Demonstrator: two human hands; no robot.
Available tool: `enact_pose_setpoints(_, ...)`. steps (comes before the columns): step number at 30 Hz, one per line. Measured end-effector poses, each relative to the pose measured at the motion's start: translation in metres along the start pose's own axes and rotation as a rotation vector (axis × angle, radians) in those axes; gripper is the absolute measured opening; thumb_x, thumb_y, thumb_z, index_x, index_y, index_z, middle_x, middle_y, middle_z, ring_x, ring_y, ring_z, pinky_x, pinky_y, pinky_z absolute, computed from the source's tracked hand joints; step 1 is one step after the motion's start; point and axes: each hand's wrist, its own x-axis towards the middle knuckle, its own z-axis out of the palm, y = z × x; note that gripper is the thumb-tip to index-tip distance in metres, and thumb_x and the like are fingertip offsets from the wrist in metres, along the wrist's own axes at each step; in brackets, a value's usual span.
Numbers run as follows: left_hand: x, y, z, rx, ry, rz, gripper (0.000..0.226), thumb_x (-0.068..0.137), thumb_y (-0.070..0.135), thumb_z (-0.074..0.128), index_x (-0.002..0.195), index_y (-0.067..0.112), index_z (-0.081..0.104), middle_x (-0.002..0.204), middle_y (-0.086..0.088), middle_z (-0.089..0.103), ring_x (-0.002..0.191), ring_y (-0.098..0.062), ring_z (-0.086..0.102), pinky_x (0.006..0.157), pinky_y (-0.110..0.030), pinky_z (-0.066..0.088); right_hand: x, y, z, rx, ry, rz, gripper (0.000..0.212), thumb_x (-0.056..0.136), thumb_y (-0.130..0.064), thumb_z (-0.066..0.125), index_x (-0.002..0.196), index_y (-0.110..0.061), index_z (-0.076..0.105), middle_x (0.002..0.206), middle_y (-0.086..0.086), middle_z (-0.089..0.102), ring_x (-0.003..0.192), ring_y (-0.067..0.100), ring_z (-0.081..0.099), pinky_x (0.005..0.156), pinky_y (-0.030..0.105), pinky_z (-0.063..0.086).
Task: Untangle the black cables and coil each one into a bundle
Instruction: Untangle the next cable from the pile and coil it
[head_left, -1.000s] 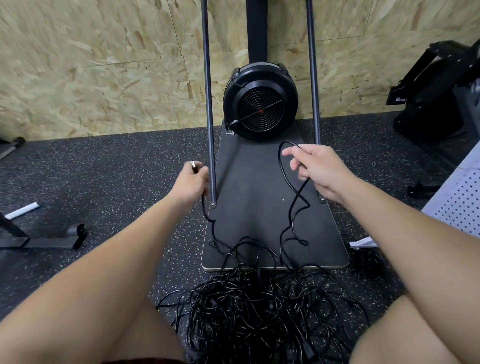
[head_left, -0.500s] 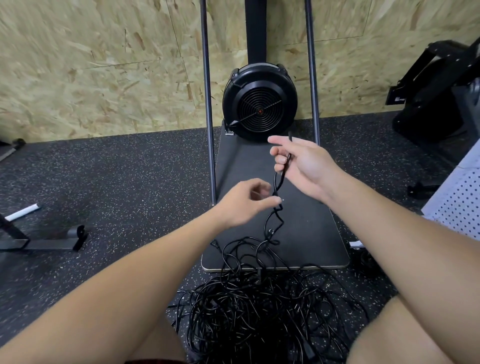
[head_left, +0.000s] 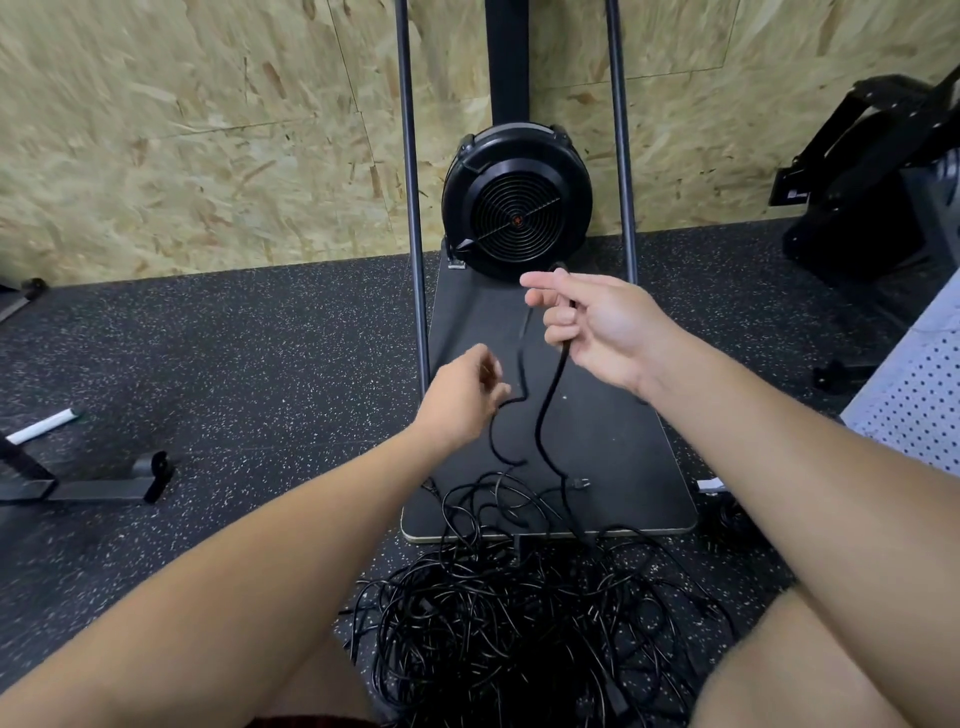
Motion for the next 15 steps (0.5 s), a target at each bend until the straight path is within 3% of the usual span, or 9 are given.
enact_pose_setpoints(2,-0.005,0.010,-0.002,-0.127,-0.123,0.026,0.013,0.101,0.004,0.073,0.099,0.010,0.063,0.079,-0.005,0.075,0.067,-0.027,0.075,0.067,-0.039,0.066,0.001,0.004,0.001,0.016,0.007,-0.004,0.036,0.118,-0.013,0.048,0.136,0.014,0.063,0.092,0.012,0.070,0.060,0.008,0.053,0.053,0.019,0.042)
enact_pose_setpoints(3,-0.008,0.018,-0.001,-0.223,-0.226,0.032,0.008,0.102,-0.004,0.067,0.104,0.004,0.067,0.085,-0.010,0.078,0.075,-0.026,0.079,0.071,-0.037,0.066,0.002,0.006,0.002,0.025,0.014,-0.007,0.036,0.118,-0.013,0.047,0.136,0.014,0.063,0.093,0.013,0.071,0.062,0.009,0.057,0.056,0.020,0.046)
enact_pose_setpoints(5,-0.015,0.030,0.001,-0.383,-0.400,-0.003,0.028,0.102,-0.012,0.051,0.117,-0.003,0.073,0.108,-0.016,0.082,0.108,-0.030,0.080,0.095,-0.037,0.064,0.001,0.008,0.002,0.058,0.016,-0.013,0.035,0.118,-0.011,0.046,0.135,0.014,0.063,0.095,0.016,0.072,0.068,0.013,0.066,0.062,0.023,0.054)
enact_pose_setpoints(7,-0.019,0.031,0.000,-0.428,-0.525,-0.034,0.039,0.095,-0.004,0.046,0.122,-0.001,0.074,0.118,-0.018,0.081,0.125,-0.033,0.073,0.114,-0.043,0.054,0.001,0.007,0.000,0.111,0.013,-0.037,0.032,0.116,-0.007,0.048,0.134,0.014,0.064,0.097,0.019,0.072,0.075,0.019,0.072,0.070,0.028,0.060)
enact_pose_setpoints(9,-0.019,0.025,-0.003,-0.433,-0.592,-0.057,0.043,0.089,0.002,0.044,0.119,-0.001,0.074,0.116,-0.021,0.080,0.125,-0.035,0.072,0.115,-0.047,0.048,0.004,0.005,-0.005,0.153,0.031,-0.077,0.029,0.115,-0.005,0.051,0.133,0.014,0.064,0.097,0.021,0.073,0.084,0.025,0.076,0.080,0.033,0.064)
enact_pose_setpoints(11,-0.017,0.019,-0.008,-0.441,-0.620,-0.076,0.036,0.096,-0.001,0.042,0.116,-0.001,0.072,0.113,-0.022,0.080,0.119,-0.035,0.075,0.107,-0.042,0.050,0.008,0.004,-0.015,0.138,0.101,-0.082,0.029,0.116,-0.006,0.050,0.131,0.015,0.063,0.104,0.025,0.075,0.094,0.031,0.080,0.089,0.039,0.066)
enact_pose_setpoints(13,-0.014,0.013,-0.013,-0.464,-0.576,-0.062,0.023,0.109,-0.001,0.048,0.117,-0.004,0.070,0.100,-0.017,0.078,0.102,-0.031,0.078,0.103,-0.041,0.058,0.006,0.006,-0.026,-0.152,0.209,-0.038,0.032,0.115,-0.014,0.054,0.130,0.014,0.063,0.114,0.031,0.075,0.101,0.035,0.080,0.094,0.046,0.066)
enact_pose_setpoints(15,-0.011,0.008,-0.016,-0.433,-0.481,-0.030,0.021,0.114,0.005,0.054,0.121,-0.006,0.070,0.088,-0.012,0.072,0.083,-0.025,0.072,0.091,-0.035,0.063,0.004,0.009,-0.040,-0.923,0.344,0.082,0.046,0.107,-0.029,0.068,0.131,0.011,0.064,0.126,0.032,0.071,0.109,0.038,0.077,0.098,0.051,0.062)
